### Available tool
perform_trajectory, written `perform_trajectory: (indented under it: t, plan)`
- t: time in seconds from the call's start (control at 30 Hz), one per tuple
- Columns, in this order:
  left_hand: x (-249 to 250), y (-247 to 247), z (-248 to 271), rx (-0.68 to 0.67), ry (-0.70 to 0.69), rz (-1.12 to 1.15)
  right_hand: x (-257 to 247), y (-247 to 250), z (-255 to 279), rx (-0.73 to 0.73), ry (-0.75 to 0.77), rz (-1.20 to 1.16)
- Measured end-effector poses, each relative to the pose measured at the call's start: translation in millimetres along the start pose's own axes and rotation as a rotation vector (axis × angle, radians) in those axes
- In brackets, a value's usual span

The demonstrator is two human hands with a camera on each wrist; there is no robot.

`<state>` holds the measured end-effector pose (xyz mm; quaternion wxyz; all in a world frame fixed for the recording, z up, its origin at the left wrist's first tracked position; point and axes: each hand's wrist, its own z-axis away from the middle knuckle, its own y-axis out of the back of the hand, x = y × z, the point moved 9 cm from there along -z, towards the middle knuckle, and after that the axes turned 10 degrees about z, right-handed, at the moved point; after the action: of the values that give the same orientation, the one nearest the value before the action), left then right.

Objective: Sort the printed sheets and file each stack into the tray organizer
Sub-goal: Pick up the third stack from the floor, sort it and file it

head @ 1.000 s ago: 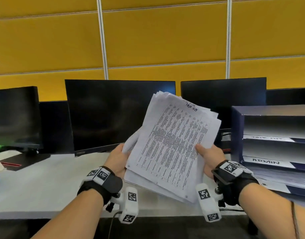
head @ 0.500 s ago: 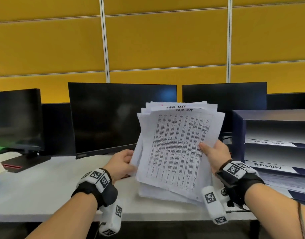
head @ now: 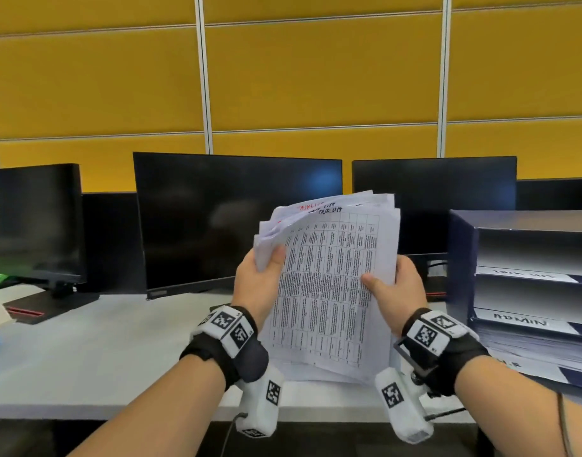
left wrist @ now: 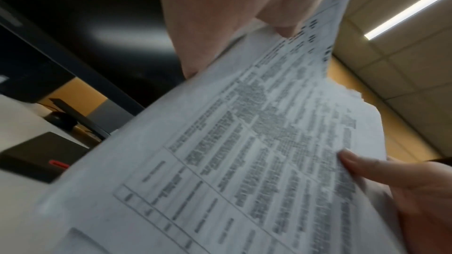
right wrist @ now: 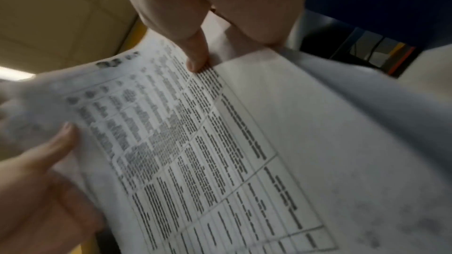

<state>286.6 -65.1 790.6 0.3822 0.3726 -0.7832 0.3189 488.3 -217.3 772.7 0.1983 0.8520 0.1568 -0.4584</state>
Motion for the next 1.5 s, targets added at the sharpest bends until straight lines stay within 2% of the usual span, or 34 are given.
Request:
perform_trajectory:
  t: [0.23, 0.4, 0.5, 0.83, 0.97, 1.17, 1.37, 1.5]
  plan:
    - [-8.7, 9.4, 3.0, 0.014, 0.003, -0.049, -0.2, -10.6, 10.3, -0.127, 0.009, 0.106]
    - [3.5, 8.4, 1.7, 0.087, -0.032, -0.062, -19.4, -20.3, 7.7, -0.143, 0.073, 0.060]
    - [3.5, 6.2, 4.8, 0.091, -0.017, -0.052, -18.4, -27.8, 8.9, -0.177, 0.061, 0.043]
    - [12.8, 24.9, 4.0, 0.193, -0.117, -0.102, -33.2, -14.7, -0.5, -0.105, 0.103, -0.059]
    - [14.8, 24.8, 2.7, 0.167, -0.106, -0.096, -30.5, -17.6, 0.1, -0.104, 0.095, -0.065]
    - [16.5, 23.8, 0.6, 0.149, -0.106, -0.087, -43.9, -16.2, 5.5, -0.048, 0.175, -0.017]
    - [10.9, 21.5, 2.2, 0.093, -0.085, -0.181, -42.1, -27.7, 9.0, -0.156, 0.219, 0.004]
    - [8.8, 25.4, 1.6, 0.094, -0.030, -0.189, -40.2, -28.4, 12.6, -0.145, 0.220, 0.029]
